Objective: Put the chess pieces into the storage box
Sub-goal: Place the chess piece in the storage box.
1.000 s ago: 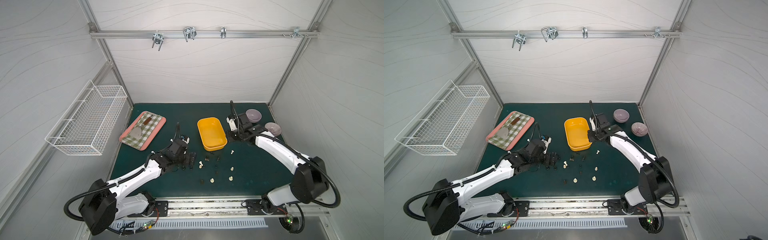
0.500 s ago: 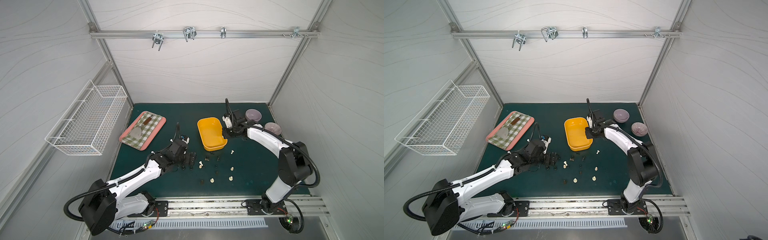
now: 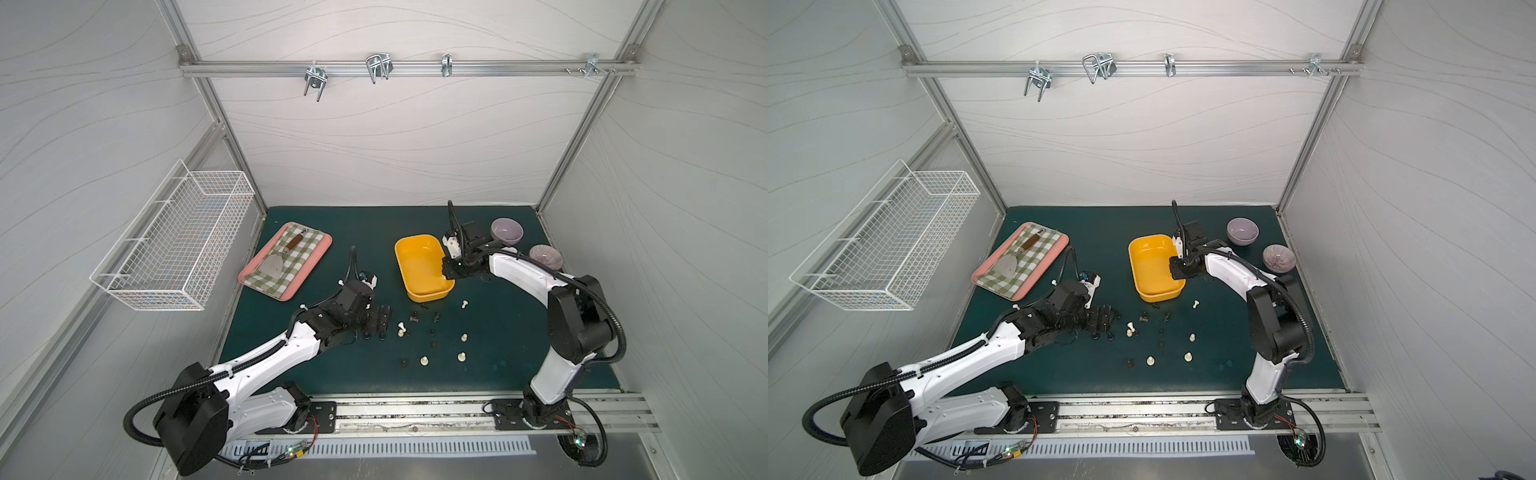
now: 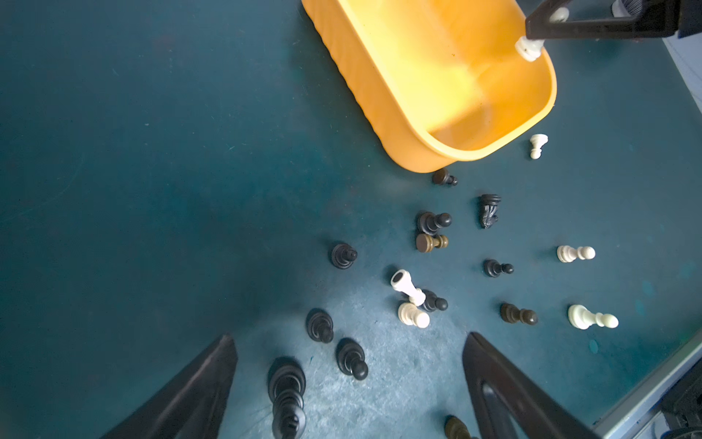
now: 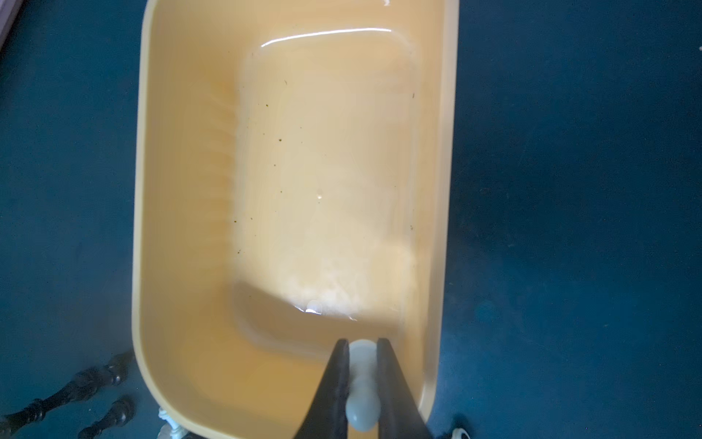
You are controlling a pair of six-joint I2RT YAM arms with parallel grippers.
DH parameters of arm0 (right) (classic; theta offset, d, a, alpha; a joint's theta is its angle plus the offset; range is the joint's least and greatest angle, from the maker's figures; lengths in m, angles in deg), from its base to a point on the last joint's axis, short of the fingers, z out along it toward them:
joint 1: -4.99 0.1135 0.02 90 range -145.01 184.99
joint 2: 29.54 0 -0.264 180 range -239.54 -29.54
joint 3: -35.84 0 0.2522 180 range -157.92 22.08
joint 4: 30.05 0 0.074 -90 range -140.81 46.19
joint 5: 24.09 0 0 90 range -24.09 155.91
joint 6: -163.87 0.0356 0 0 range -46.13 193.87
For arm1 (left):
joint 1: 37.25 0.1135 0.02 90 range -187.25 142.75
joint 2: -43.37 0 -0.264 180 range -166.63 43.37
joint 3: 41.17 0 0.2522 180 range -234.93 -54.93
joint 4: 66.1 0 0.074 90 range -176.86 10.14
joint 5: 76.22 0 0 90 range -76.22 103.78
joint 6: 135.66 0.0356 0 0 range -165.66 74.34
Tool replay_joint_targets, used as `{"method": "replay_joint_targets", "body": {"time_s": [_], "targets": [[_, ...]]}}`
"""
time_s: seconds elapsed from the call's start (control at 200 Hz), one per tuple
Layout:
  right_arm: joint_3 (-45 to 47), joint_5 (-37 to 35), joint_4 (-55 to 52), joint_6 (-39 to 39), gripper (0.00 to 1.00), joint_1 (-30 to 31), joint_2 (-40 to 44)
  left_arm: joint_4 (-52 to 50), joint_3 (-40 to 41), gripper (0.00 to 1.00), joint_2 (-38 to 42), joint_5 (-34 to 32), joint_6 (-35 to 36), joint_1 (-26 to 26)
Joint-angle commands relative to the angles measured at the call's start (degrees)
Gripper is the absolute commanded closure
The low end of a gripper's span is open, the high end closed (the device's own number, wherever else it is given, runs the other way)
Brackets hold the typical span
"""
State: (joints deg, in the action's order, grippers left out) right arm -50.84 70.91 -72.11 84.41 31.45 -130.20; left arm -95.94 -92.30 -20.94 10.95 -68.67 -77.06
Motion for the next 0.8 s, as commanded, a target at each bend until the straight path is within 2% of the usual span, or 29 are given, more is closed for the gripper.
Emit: {"method": "replay_joint_targets", "body": {"time_s": [0.0, 0.79], "targets": [[-1.65, 0.95, 0.34, -0.56, 0.83, -0.45, -0.92, 0.87, 0.45, 0.06, 0.87, -1.04, -1.34, -0.18], [-1.4, 1.84, -0.01, -0.11, 0.77, -0.51, 2.06, 0.22, 0.35, 0.06, 1.48, -1.78, -2.04, -0.25]]}}
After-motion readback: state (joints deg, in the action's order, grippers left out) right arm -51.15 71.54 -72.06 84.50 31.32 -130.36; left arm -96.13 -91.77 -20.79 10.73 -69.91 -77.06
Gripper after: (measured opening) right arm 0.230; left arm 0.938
